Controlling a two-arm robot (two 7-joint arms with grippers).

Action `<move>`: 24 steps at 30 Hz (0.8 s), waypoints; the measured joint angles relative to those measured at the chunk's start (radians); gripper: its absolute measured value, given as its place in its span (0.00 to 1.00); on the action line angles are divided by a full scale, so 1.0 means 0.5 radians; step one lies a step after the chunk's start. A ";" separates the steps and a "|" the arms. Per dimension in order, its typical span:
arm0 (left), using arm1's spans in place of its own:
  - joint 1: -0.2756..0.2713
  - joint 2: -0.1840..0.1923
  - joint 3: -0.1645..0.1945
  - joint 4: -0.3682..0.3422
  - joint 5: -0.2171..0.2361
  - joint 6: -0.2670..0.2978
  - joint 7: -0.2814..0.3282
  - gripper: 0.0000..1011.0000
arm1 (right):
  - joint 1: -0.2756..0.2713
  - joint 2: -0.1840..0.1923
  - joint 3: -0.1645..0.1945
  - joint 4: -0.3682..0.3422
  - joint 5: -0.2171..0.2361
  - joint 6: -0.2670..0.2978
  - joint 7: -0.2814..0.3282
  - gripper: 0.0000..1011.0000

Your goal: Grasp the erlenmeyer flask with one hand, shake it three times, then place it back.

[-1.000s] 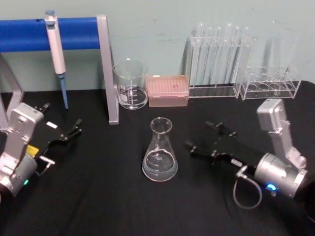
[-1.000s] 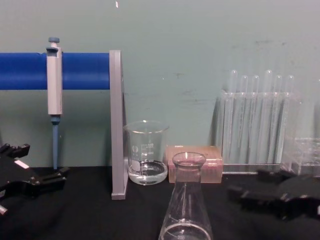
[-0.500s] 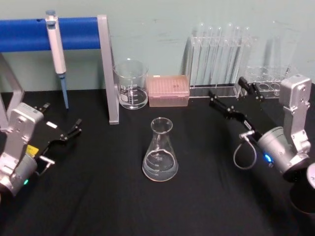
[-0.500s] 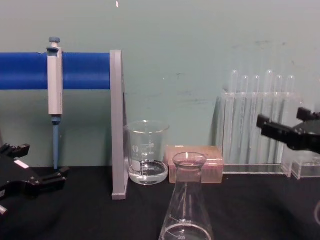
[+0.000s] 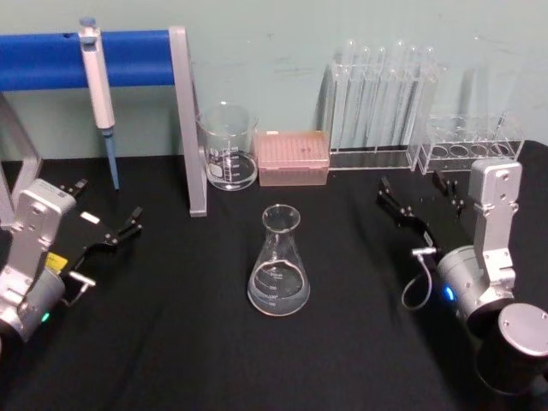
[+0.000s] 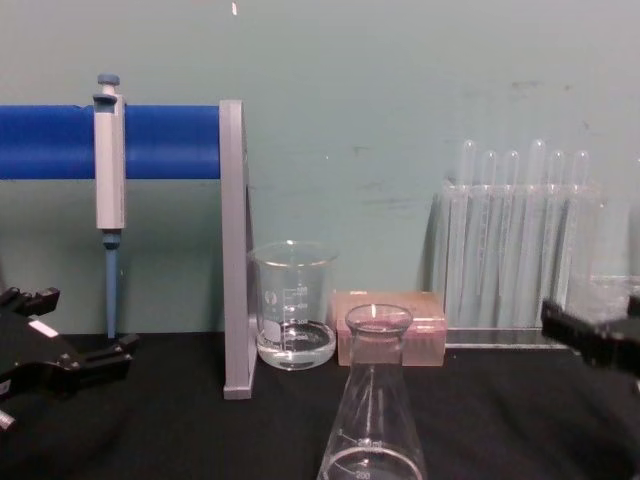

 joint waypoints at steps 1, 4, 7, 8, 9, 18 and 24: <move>0.000 0.000 0.000 0.000 0.000 0.000 0.000 0.99 | -0.003 -0.004 0.005 0.019 -0.008 0.026 -0.002 0.99; 0.000 0.000 0.000 0.000 0.000 0.000 0.000 0.99 | -0.008 -0.008 0.011 0.056 -0.016 0.076 0.006 0.99; 0.000 0.000 0.000 0.000 0.000 0.000 0.000 0.99 | -0.012 -0.009 0.017 0.079 -0.018 0.129 0.034 0.99; 0.000 0.000 0.000 0.000 0.000 0.000 0.000 0.99 | -0.013 -0.009 0.019 0.081 -0.018 0.138 0.041 0.99; 0.000 0.000 0.000 0.000 0.000 0.000 0.000 0.99 | -0.014 -0.010 0.023 0.085 -0.018 0.153 0.055 0.99; 0.000 0.000 0.000 0.000 0.000 0.000 0.000 0.99 | -0.012 -0.013 0.038 0.089 -0.019 0.175 0.113 0.99; 0.000 0.000 0.000 0.000 0.000 0.000 0.000 0.99 | -0.012 -0.012 0.035 0.088 -0.019 0.174 0.107 0.99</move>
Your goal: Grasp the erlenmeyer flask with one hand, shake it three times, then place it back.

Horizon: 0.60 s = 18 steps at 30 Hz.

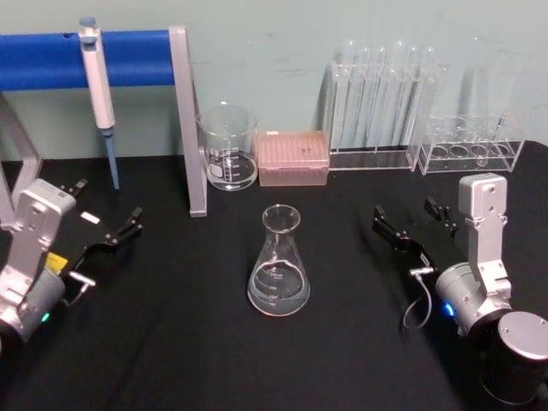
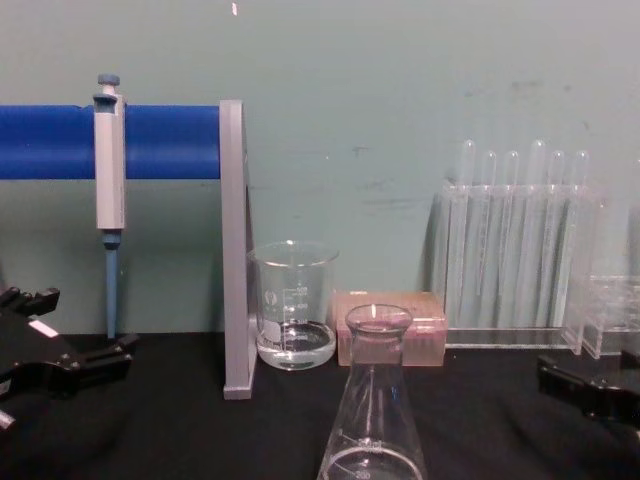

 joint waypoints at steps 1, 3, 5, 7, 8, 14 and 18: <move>0.000 0.000 0.000 0.000 0.000 0.000 0.000 0.99 | 0.000 0.000 -0.001 -0.001 0.000 -0.001 -0.003 0.99; 0.000 0.000 0.000 0.000 0.000 0.000 0.000 0.99 | 0.000 0.000 -0.002 -0.001 0.000 -0.001 -0.006 0.99; 0.000 0.000 0.000 0.000 0.000 0.000 0.000 0.99 | 0.000 0.000 -0.002 -0.001 0.000 -0.002 -0.007 0.99; 0.000 0.000 0.000 0.000 0.000 0.000 0.000 0.99 | 0.000 0.000 -0.003 -0.002 0.000 -0.002 -0.008 0.99; 0.000 0.000 0.000 0.000 0.000 0.000 0.000 0.99 | 0.000 0.000 -0.003 -0.002 0.000 -0.002 -0.009 0.99; 0.000 0.000 0.000 0.000 0.000 0.000 0.000 0.99 | 0.000 0.000 -0.004 -0.003 0.000 -0.003 -0.011 0.99; 0.000 0.000 0.000 0.000 0.000 0.000 0.000 0.99 | 0.000 0.000 -0.005 -0.003 0.000 -0.004 -0.012 0.99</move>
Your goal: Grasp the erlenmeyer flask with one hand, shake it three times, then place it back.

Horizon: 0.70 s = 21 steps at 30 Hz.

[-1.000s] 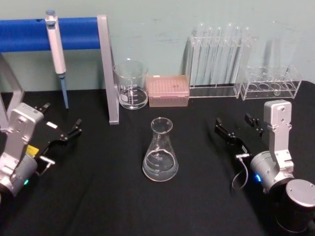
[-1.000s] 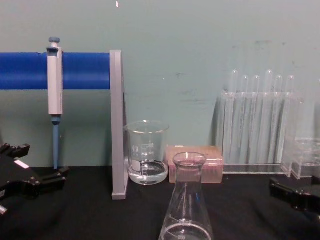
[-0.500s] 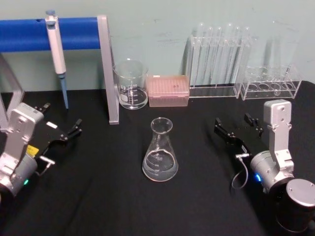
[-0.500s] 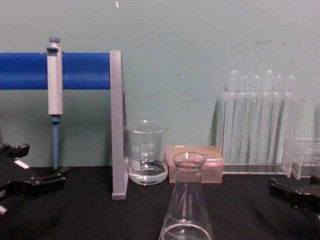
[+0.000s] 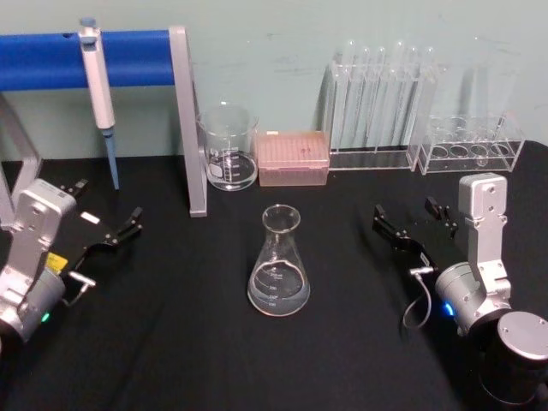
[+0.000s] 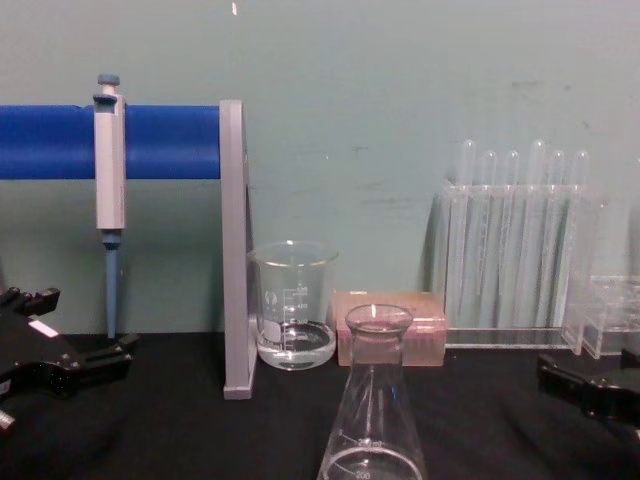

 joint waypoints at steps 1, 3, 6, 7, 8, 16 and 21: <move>0.000 0.000 0.000 0.000 0.000 0.000 0.000 0.99 | 0.000 0.000 0.000 0.000 0.000 0.000 0.000 0.99; 0.000 0.000 0.000 0.000 0.000 0.000 0.000 0.99 | 0.000 0.000 0.000 0.000 0.000 -0.001 0.000 0.99; 0.000 0.000 0.000 0.000 0.000 0.000 0.000 0.99 | 0.000 0.000 0.000 0.000 0.000 -0.001 -0.001 0.99; 0.000 0.000 0.000 0.000 0.000 0.000 0.000 0.99 | 0.000 0.000 0.000 0.000 0.000 -0.001 -0.001 0.99; 0.000 0.000 0.000 0.000 0.000 0.000 0.000 0.99 | 0.000 0.000 0.000 0.000 0.000 -0.001 -0.001 0.99; 0.000 0.000 0.000 0.000 0.000 0.000 0.000 0.99 | 0.000 0.000 0.000 0.000 0.000 -0.001 -0.002 0.99; 0.000 0.000 0.000 0.000 0.000 0.000 0.000 0.99 | 0.000 0.000 0.000 0.000 0.000 -0.001 -0.002 0.99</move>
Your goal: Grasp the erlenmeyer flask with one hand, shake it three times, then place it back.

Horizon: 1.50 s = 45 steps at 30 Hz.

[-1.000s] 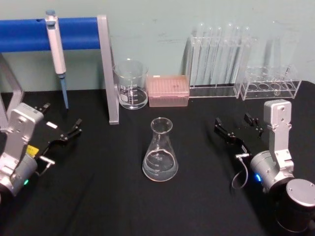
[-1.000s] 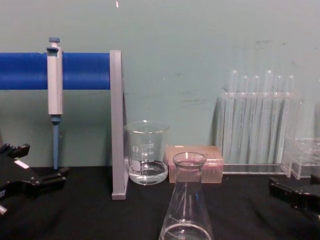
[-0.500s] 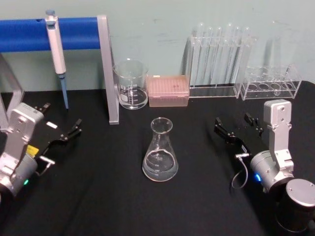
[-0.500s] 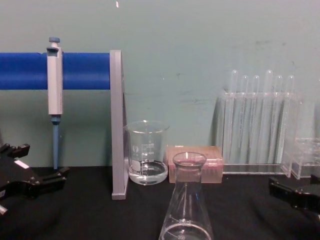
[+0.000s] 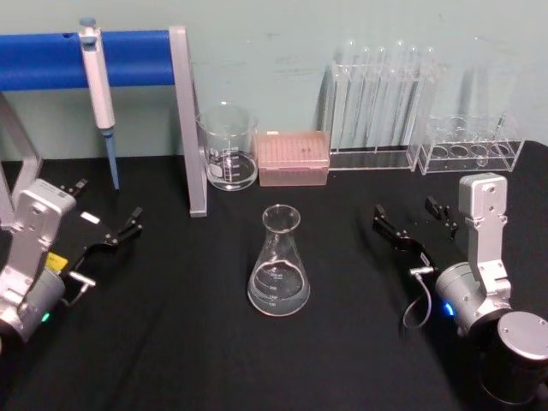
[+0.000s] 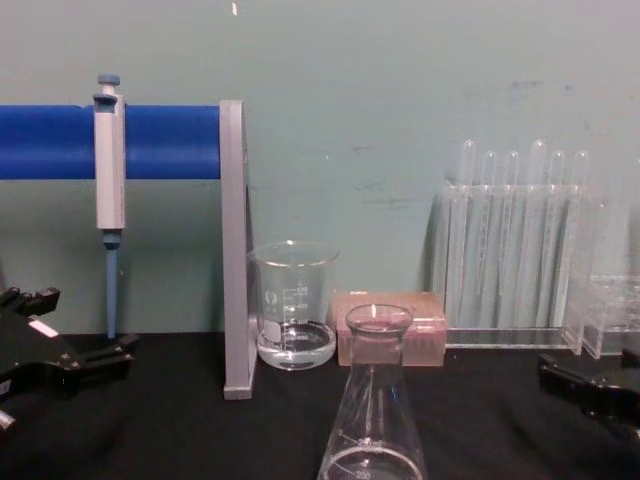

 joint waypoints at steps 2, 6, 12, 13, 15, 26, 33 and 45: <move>0.000 0.000 0.000 0.000 0.000 0.000 0.000 0.99 | 0.000 0.000 0.000 0.000 0.000 0.000 0.000 0.99; 0.000 0.000 0.000 0.000 0.000 0.000 0.000 0.99 | 0.000 0.000 0.000 0.000 0.000 0.000 0.000 0.99; 0.000 0.000 0.000 0.000 0.000 0.000 0.000 0.99 | 0.000 0.000 0.000 0.000 0.000 0.000 0.000 0.99; 0.000 0.000 0.000 0.000 0.000 0.000 0.000 0.99 | 0.000 0.000 0.000 0.000 0.000 0.000 0.000 0.99; 0.000 0.000 0.000 0.000 0.000 0.000 0.000 0.99 | 0.000 0.000 0.000 0.000 0.000 0.000 0.000 0.99; 0.000 0.000 0.000 0.000 0.000 0.000 0.000 0.99 | 0.000 0.000 0.000 0.000 0.000 0.000 0.000 0.99; 0.000 0.000 0.000 0.000 0.000 0.000 0.000 0.99 | 0.000 0.000 0.000 0.000 0.000 0.000 0.000 0.99; 0.000 0.000 0.000 0.000 0.000 0.000 0.000 0.99 | 0.000 0.000 0.000 0.000 0.000 0.000 0.000 0.99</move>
